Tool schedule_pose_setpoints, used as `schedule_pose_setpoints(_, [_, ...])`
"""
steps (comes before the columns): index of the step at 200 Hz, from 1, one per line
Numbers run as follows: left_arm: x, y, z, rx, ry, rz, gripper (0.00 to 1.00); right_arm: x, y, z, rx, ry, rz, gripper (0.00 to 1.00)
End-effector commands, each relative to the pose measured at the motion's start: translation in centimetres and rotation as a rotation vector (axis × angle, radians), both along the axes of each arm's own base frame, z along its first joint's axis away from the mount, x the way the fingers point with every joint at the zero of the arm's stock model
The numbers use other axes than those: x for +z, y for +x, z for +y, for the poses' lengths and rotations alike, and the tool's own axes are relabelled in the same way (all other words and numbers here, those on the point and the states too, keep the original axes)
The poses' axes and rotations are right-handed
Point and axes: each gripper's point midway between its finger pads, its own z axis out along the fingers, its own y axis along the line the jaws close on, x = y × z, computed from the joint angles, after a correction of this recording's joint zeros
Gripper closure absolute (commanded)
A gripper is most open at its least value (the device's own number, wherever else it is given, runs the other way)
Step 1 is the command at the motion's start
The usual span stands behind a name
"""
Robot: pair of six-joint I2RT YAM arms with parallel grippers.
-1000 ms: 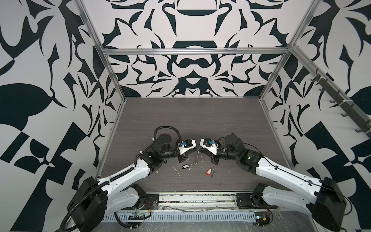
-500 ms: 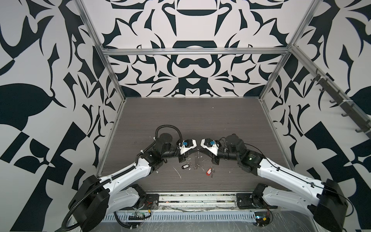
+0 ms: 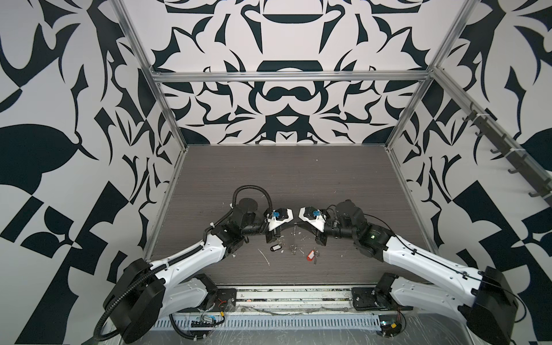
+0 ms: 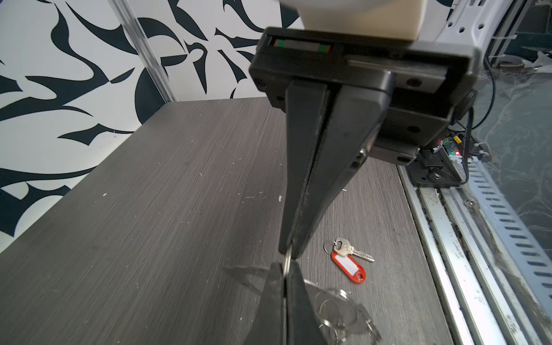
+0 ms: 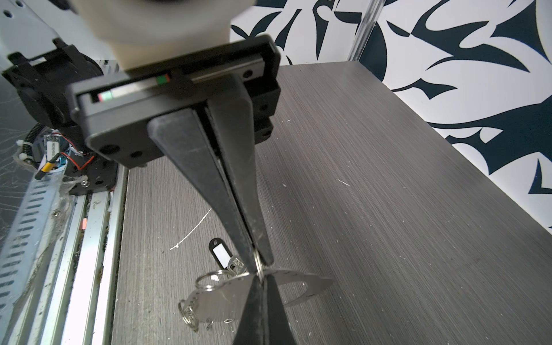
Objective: Attach keys to a key ring
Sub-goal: Pass the keyring.
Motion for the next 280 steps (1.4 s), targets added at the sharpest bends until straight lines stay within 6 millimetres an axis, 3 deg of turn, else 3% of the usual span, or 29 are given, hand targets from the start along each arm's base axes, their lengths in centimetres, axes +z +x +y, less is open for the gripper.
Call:
schedule_pose_setpoints(1, [1.6,0.3,-0.4,-0.007,-0.031,-0.043,1.0,2.7,-0.3,0.7,0.031,0.083,-0.058,1.0])
schedule_pose_setpoints(5, [1.6,0.3,-0.4,-0.006,-0.036,-0.044,1.0,2.8,-0.2,0.7,0.024,0.084,-0.059,1.0])
schedule_pose_setpoints(25, [2.5,0.4,-0.3,0.014,-0.096,-0.056,1.0,2.9,0.3,0.4,-0.007,0.101,-0.094,0.77])
schedule_pose_setpoints(36, [3.0,0.3,-0.2,0.019,-0.144,-0.068,1.0,3.0,0.8,0.1,-0.041,0.13,-0.13,0.74])
schedule_pose_setpoints(90, [4.7,-0.5,-0.3,-0.015,-0.265,-0.079,1.0,1.9,2.2,-0.6,-0.079,0.227,-0.176,0.86])
schedule_pose_setpoints(126, [4.9,-0.7,0.1,-0.004,-0.282,-0.096,1.0,2.6,4.0,-2.5,-0.095,0.359,-0.085,0.84])
schedule_pose_setpoints(177, [5.0,-0.8,0.0,-0.011,-0.287,-0.09,1.0,4.1,1.3,-1.5,0.076,0.442,-0.064,0.74])
schedule_pose_setpoints(225, [5.1,-0.9,-0.1,-0.022,-0.29,-0.088,1.0,5.6,1.0,-0.9,0.113,0.506,-0.042,0.74])
schedule_pose_setpoints(280, [5.2,-1.1,0.0,-0.027,-0.294,-0.091,1.0,5.1,1.0,-0.2,0.139,0.497,-0.011,0.75])
